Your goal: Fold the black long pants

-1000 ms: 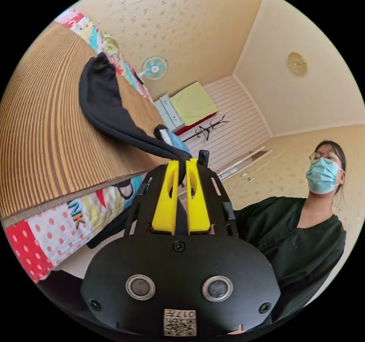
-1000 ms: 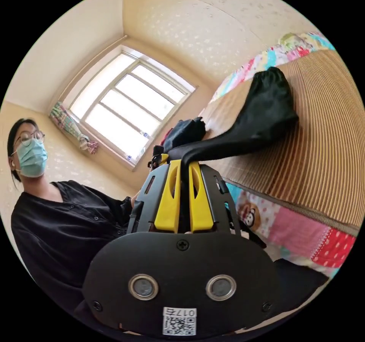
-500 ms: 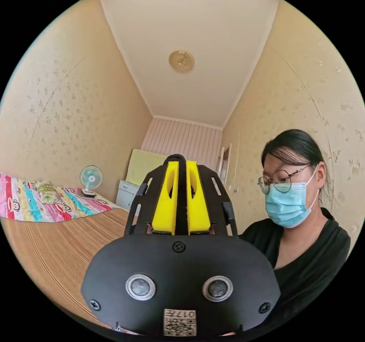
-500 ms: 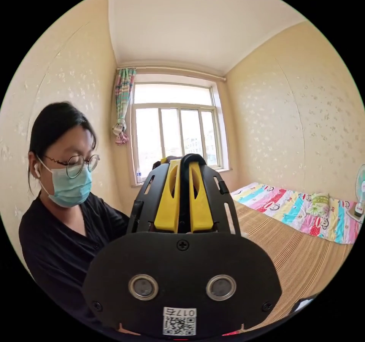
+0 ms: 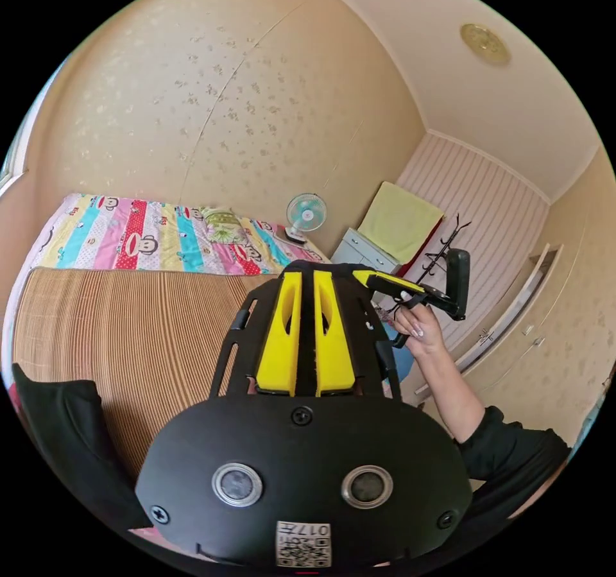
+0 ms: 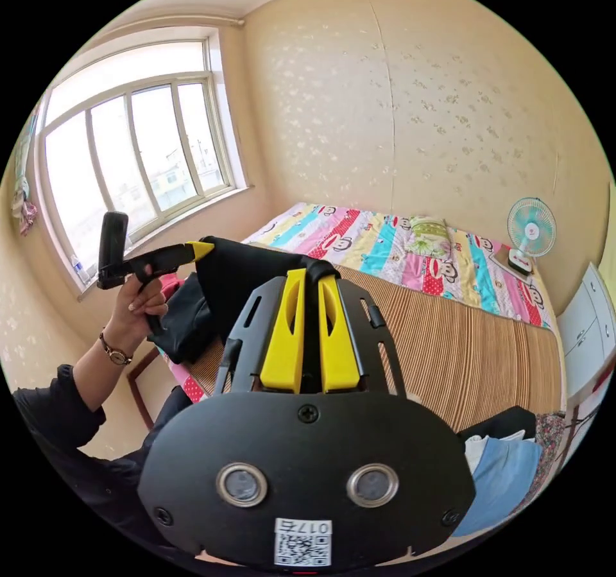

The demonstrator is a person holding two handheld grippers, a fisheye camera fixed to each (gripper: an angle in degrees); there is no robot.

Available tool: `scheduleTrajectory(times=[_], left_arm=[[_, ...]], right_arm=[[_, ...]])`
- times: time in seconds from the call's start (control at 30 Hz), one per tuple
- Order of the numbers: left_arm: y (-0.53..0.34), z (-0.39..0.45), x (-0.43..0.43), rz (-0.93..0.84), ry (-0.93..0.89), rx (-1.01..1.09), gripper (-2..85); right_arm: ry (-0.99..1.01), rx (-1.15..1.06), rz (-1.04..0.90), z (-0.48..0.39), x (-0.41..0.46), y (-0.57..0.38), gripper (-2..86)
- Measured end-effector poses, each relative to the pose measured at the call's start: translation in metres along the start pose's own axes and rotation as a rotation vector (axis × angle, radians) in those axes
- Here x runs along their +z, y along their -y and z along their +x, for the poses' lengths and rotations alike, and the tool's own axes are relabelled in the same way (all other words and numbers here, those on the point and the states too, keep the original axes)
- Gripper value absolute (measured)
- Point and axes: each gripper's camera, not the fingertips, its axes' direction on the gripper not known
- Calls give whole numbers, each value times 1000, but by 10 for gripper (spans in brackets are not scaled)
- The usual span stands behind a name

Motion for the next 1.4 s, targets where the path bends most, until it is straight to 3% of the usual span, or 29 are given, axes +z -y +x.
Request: scheduleTrajectory(times=[0.17,0.3,0.4,0.5,0.6,0.67,0.8,0.97,1.03,1.2,1.4], left_arm=[[-121,-55,61,-159,-68,-62,41],[-274,-61,86,-265,-179,-125,43],[-359,-62,93,-354,-140,-212,56],[-386,-79,69,-255,-79,-332,96],[-356,-104,59,-137,-69,-376,148],[-323,-123,78,-176,-84,-403,181],[-269,-160,143,-260,-113,-479,206],[-268,-172,191,-407,-44,-523,172],[-285,-167,201,-433,-156,-553,146],[-337,-157,169,-341,-302,-650,112],[-328,-94,52,-138,-180,-527,100]], right_arm=[[169,77,-70,34,67,-121,15],[278,104,-133,31,84,-284,27],[297,172,-235,26,89,-390,47],[276,303,-262,46,78,-451,95],[347,451,-107,101,64,-455,138],[441,491,-98,135,77,-436,162],[475,534,-158,182,142,-385,185],[442,514,-393,187,213,-367,183],[506,537,-378,180,212,-382,175],[742,614,-312,158,184,-439,139],[836,461,-194,85,119,-419,115]])
